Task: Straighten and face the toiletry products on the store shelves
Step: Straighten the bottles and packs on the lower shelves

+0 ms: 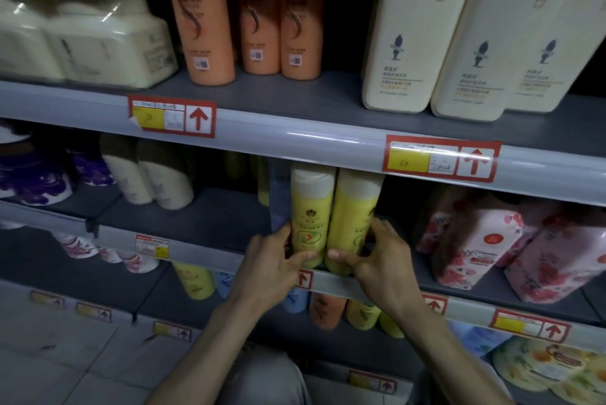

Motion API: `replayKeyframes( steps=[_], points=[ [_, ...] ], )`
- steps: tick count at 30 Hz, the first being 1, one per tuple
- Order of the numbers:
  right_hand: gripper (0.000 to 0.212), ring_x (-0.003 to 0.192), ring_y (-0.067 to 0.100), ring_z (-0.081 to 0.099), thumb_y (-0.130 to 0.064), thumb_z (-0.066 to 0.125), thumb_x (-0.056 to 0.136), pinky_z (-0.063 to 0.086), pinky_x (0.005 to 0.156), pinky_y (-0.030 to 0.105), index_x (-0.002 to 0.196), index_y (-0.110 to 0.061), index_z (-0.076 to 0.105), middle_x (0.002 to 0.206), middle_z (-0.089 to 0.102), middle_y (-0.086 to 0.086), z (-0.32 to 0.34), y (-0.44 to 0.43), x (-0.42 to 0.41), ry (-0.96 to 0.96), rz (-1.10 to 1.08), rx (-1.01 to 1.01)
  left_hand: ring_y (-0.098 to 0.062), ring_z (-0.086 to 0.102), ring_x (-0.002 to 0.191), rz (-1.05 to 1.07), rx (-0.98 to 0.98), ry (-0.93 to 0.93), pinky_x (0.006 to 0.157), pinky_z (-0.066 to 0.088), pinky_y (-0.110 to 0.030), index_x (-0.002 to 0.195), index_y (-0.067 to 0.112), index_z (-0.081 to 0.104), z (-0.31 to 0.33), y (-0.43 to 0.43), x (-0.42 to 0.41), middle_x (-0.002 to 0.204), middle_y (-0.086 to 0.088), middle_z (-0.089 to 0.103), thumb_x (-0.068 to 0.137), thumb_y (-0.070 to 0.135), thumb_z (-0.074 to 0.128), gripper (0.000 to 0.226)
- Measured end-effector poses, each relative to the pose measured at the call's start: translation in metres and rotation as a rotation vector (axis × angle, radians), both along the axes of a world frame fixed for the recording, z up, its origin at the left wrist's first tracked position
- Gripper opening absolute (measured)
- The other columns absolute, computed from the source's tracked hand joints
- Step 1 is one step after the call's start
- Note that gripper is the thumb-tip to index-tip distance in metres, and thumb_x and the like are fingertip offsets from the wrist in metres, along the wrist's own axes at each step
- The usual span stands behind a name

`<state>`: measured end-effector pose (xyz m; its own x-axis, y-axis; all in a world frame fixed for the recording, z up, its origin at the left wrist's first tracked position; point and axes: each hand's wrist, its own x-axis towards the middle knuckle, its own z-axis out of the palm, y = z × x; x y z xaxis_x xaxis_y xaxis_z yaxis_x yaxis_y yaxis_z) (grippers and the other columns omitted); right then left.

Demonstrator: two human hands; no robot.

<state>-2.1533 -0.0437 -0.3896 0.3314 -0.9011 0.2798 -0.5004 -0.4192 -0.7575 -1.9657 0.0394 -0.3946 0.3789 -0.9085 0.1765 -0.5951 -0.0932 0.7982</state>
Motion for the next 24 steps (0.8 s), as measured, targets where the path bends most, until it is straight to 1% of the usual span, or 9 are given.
replayKeyframes(
  steps=[2,4,9,12,16,18,19,22,24],
  points=[
    [0.059,0.09,-0.003,0.064,-0.043,0.095,0.065,0.053,0.075,0.014,0.11,-0.034,0.059,0.104,0.066,-0.013,0.0,0.004,0.013,-0.048,0.005,0.057,-0.008,0.069,0.1,0.048,0.024,-0.044,0.088,0.058,-0.039,0.122,0.036,0.065,-0.002,0.008,0.011,0.103,0.013,0.075,0.083,0.052,0.073,0.043],
    [0.062,0.092,-0.004,0.065,-0.044,0.096,0.063,0.055,0.076,0.016,0.113,-0.031,0.061,0.105,0.067,-0.014,-0.001,0.008,0.027,-0.07,0.009,0.067,-0.009,0.07,0.099,0.084,0.012,-0.072,0.085,0.059,-0.038,0.126,0.038,0.062,-0.006,0.017,0.023,0.102,0.014,0.076,0.081,0.058,0.07,0.05],
    [0.067,0.092,-0.013,0.064,-0.039,0.099,0.06,0.051,0.072,0.006,0.114,-0.028,0.06,0.1,0.068,-0.019,-0.002,0.02,0.068,-0.156,0.022,0.097,-0.008,0.07,0.098,0.153,-0.035,-0.087,0.083,0.058,-0.034,0.128,0.033,0.064,-0.006,0.035,0.054,0.104,0.015,0.076,0.085,0.045,0.076,0.047],
    [0.066,0.091,-0.005,0.065,-0.043,0.099,0.058,0.055,0.076,0.014,0.109,-0.031,0.058,0.104,0.064,-0.018,-0.003,0.03,0.095,-0.179,0.008,0.103,0.001,0.068,0.097,0.177,-0.021,-0.057,0.08,0.055,-0.025,0.116,0.031,0.07,-0.002,0.041,0.077,0.099,0.021,0.074,0.084,0.036,0.079,0.034],
    [0.062,0.086,-0.002,0.055,-0.045,0.097,0.06,0.046,0.075,0.007,0.102,-0.032,0.053,0.103,0.051,-0.018,-0.007,0.046,0.133,-0.198,-0.012,0.026,0.02,0.062,0.088,0.169,-0.019,-0.07,0.077,0.051,-0.011,0.101,0.032,0.07,0.006,0.042,0.114,0.089,0.032,0.068,0.084,0.029,0.08,0.02],
    [0.062,0.088,0.001,0.056,-0.048,0.095,0.061,0.049,0.077,0.014,0.106,-0.026,0.058,0.106,0.053,-0.012,-0.008,0.052,0.152,-0.198,0.003,0.031,0.032,0.053,0.085,0.151,-0.021,-0.065,0.075,0.041,0.004,0.101,0.034,0.068,0.01,0.04,0.131,0.088,0.039,0.061,0.084,0.021,0.08,0.024],
    [0.063,0.089,0.003,0.056,-0.049,0.094,0.062,0.05,0.077,0.019,0.108,-0.024,0.059,0.106,0.054,-0.009,-0.009,0.054,0.16,-0.196,0.001,0.027,0.033,0.052,0.087,0.14,-0.028,-0.053,0.078,0.041,0.005,0.102,0.034,0.068,0.01,0.039,0.139,0.09,0.039,0.061,0.084,0.018,0.08,0.027],
    [0.059,0.092,0.013,0.059,-0.049,0.091,0.069,0.051,0.08,0.03,0.109,-0.02,0.06,0.108,0.056,-0.005,-0.009,0.055,0.182,-0.178,-0.04,0.014,0.02,0.061,0.101,0.109,-0.045,0.026,0.093,0.048,-0.01,0.109,0.03,0.07,0.005,0.035,0.164,0.104,0.028,0.07,0.085,0.014,0.08,0.031],
    [0.057,0.095,0.017,0.062,-0.051,0.088,0.073,0.052,0.081,0.034,0.111,-0.019,0.059,0.11,0.059,-0.002,-0.007,0.052,0.192,-0.155,-0.07,0.029,0.012,0.064,0.105,0.095,-0.042,0.062,0.092,0.048,-0.008,0.113,0.027,0.072,0.003,0.032,0.174,0.109,0.022,0.073,0.085,0.013,0.08,0.033]
  ],
)
